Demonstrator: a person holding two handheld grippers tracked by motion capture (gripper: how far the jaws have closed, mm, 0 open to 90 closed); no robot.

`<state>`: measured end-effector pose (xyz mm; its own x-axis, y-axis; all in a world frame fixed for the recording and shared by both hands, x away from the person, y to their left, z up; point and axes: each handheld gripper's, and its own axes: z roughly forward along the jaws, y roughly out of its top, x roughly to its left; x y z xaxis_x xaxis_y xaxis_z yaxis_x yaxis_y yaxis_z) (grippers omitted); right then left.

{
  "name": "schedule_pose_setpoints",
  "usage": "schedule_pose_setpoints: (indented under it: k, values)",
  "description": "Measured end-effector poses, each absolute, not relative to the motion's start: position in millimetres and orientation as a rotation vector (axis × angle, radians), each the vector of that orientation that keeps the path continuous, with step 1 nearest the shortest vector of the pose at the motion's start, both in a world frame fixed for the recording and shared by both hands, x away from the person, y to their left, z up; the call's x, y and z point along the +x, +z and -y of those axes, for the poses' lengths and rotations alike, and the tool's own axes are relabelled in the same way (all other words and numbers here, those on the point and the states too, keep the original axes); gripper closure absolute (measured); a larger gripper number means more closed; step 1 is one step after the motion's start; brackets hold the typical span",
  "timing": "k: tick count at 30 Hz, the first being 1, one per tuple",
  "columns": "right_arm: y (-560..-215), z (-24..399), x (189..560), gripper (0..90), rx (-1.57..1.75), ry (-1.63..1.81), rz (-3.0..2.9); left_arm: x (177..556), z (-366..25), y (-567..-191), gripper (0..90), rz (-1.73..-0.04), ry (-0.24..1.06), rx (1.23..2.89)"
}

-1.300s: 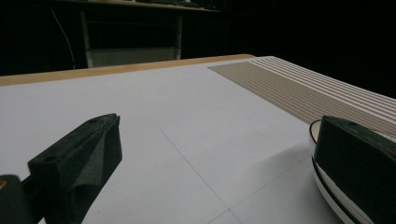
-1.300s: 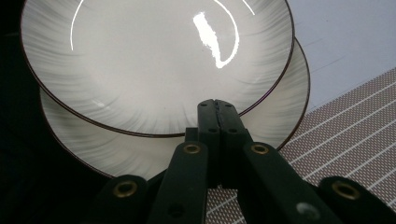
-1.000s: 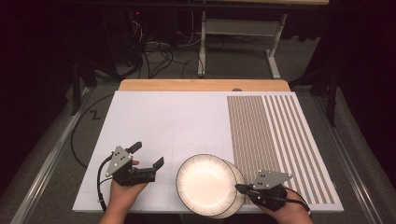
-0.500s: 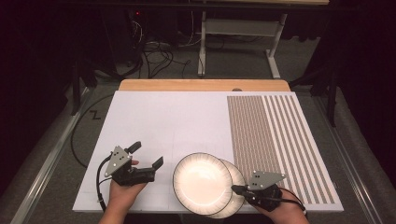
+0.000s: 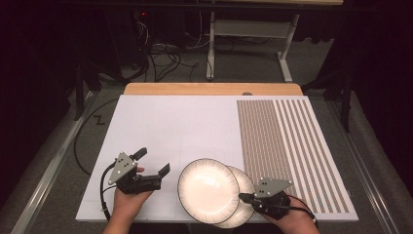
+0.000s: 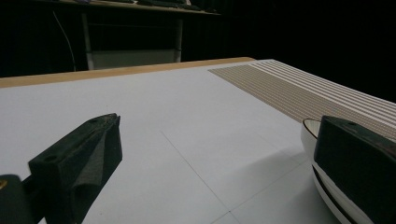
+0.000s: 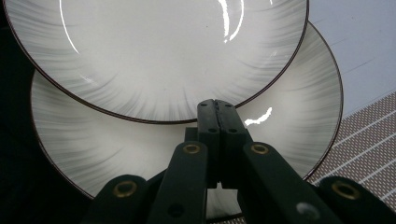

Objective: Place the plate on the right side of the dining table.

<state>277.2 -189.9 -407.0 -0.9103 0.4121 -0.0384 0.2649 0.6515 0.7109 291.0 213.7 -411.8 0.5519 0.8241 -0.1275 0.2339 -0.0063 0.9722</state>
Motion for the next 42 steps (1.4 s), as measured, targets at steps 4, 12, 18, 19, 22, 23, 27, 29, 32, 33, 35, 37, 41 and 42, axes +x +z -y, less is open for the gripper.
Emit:
schedule_pose_setpoints:
  k: [4,12,18,19,22,23,27,29,32,33,35,37,41,42]
  values:
    - [-407.2,189.8,277.5,90.0,0.557,1.103,-2.669,291.6,-213.3,-412.1,1.8,-0.939,0.581,1.552]
    - [-407.2,190.2,277.3,90.0,0.559,1.105,-2.664,293.7,-214.5,-410.4,1.8,-0.977,0.55,1.541]
    - [-407.3,190.7,277.5,90.0,0.563,1.111,-2.664,298.1,-214.2,-404.7,1.9,-1.017,0.484,1.552]
    - [-407.3,190.8,277.5,90.0,0.564,1.111,-2.665,298.4,-214.1,-404.4,1.9,-1.021,0.473,1.552]
    - [-407.3,190.8,277.4,90.0,0.565,1.109,-2.665,299.0,-213.0,-402.6,1.8,-1.035,0.437,1.564]
    - [-407.2,190.7,277.5,90.0,0.564,1.108,-2.665,299.1,-213.2,-401.9,1.8,-1.039,0.43,1.569]
    - [-406.9,190.5,277.2,90.0,0.563,1.106,-2.663,300.5,-215.7,-400.0,1.8,-1.059,0.366,1.579]
    - [-406.9,190.4,277.1,90.0,0.559,1.104,-2.663,301.8,-217.7,-399.4,1.8,-1.07,0.33,1.591]
    - [-406.9,190.3,277.0,90.0,0.555,1.102,-2.662,303.4,-218.5,-398.9,1.8,-1.08,0.285,1.596]
    - [-406.9,190.3,277.0,90.0,0.555,1.102,-2.662,304.0,-218.7,-398.5,1.8,-1.084,0.27,1.599]
    - [-406.7,190.1,276.7,90.0,0.557,1.101,-2.662,305.2,-219.6,-397.6,1.7,-1.092,0.23,1.603]
    - [-406.4,189.9,276.7,90.0,0.555,1.1,-2.661,306.1,-219.6,-396.9,1.7,-1.099,0.204,1.613]
    - [-406.2,189.6,276.8,90.0,0.551,1.098,-2.66,307.3,-220.2,-396.3,1.6,-1.115,0.142,1.616]
    - [-406.2,189.6,276.8,90.0,0.551,1.097,-2.66,307.4,-220.2,-396.2,1.6,-1.116,0.134,1.617]
